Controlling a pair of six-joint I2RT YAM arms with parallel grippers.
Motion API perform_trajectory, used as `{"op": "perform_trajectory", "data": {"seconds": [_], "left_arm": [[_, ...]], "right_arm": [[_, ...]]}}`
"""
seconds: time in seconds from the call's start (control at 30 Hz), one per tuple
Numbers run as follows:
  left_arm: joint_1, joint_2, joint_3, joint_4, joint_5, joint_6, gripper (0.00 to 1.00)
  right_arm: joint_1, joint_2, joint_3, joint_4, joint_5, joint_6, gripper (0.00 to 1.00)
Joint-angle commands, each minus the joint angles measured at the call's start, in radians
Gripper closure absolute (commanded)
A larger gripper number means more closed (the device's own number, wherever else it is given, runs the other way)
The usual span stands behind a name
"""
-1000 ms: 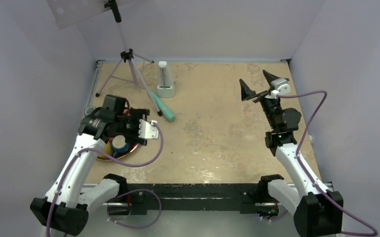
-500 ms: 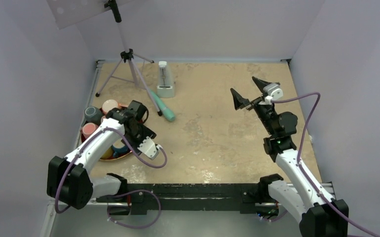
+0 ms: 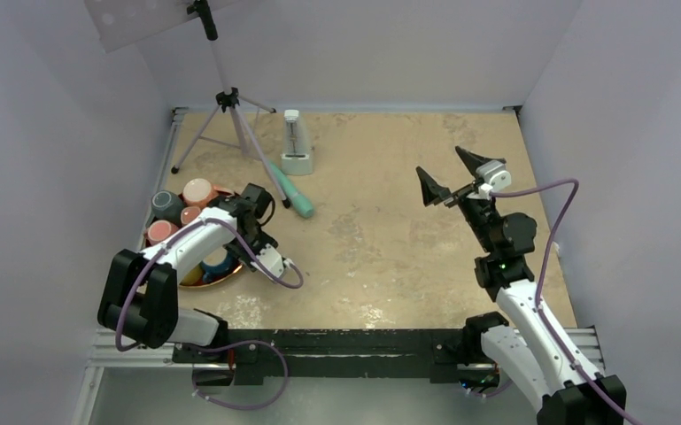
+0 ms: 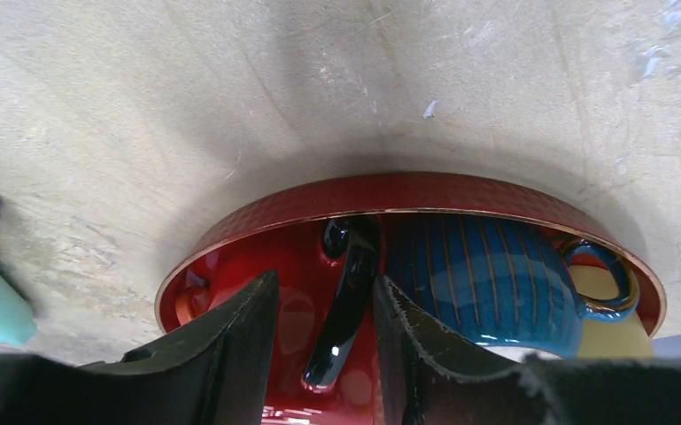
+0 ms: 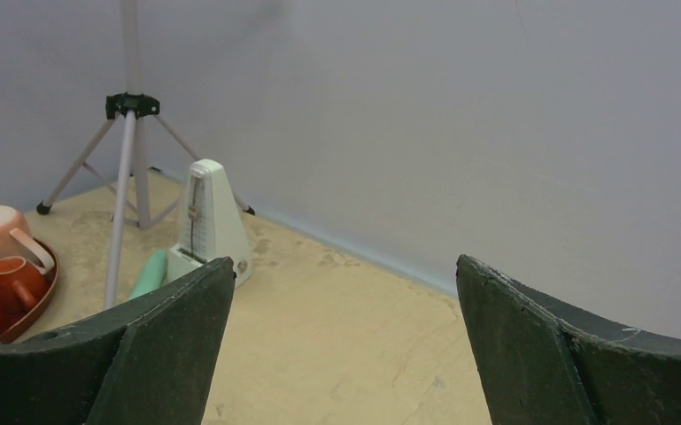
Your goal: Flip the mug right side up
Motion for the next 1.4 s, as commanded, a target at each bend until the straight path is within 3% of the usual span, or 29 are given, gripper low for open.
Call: {"op": "perform_trajectory", "data": {"seconds": [0.0, 0.17, 0.23, 0.33, 0.47, 0.73, 0.87, 1.03, 1.13, 1.27, 1.37], "left_arm": [[-0.006, 0.031, -0.010, 0.089, -0.064, 0.024, 0.54], [-0.006, 0.044, -0.022, 0.130, -0.076, 0.058, 0.60], [-0.006, 0.052, -0.020, 0.136, -0.079, 0.065, 0.72], [-0.006, 0.063, 0.016, 0.096, -0.068, 0.034, 0.99], [-0.006, 0.060, 0.131, 0.034, 0.013, -0.091, 1.00], [0.012, 0.114, 0.510, -0.095, 0.212, -0.646, 1.00], [0.062, 0.113, 0.568, 0.000, 0.334, -0.954, 1.00], [0.158, 0.155, 0.727, 0.069, 0.571, -1.495, 1.00], [0.163, 0.126, 0.705, 0.198, 0.679, -1.751, 1.00], [0.161, 0.123, 0.700, 0.321, 0.827, -1.963, 1.00], [0.157, 0.133, 0.719, 0.340, 0.874, -2.008, 1.00]], "right_arm": [[0.006, -0.040, -0.018, -0.001, 0.034, 0.010, 0.01], [0.006, -0.051, -0.027, -0.009, 0.038, 0.010, 0.01], [0.007, -0.055, -0.030, -0.009, 0.038, 0.032, 0.01], [0.006, -0.060, -0.029, -0.016, 0.041, 0.043, 0.01], [0.007, -0.056, -0.005, -0.048, 0.051, 0.060, 0.01], [0.066, 0.070, 0.084, -0.094, 0.006, 0.214, 0.01], [0.201, 0.206, 0.126, -0.091, 0.033, 0.271, 0.01], [0.266, 0.408, 0.220, -0.096, -0.100, 0.404, 0.01], [0.294, 0.521, 0.329, -0.169, -0.149, 0.458, 0.01], [0.333, 0.640, 0.405, -0.098, -0.332, 0.556, 0.01], [0.347, 0.696, 0.431, -0.038, -0.415, 0.607, 0.01]]}}
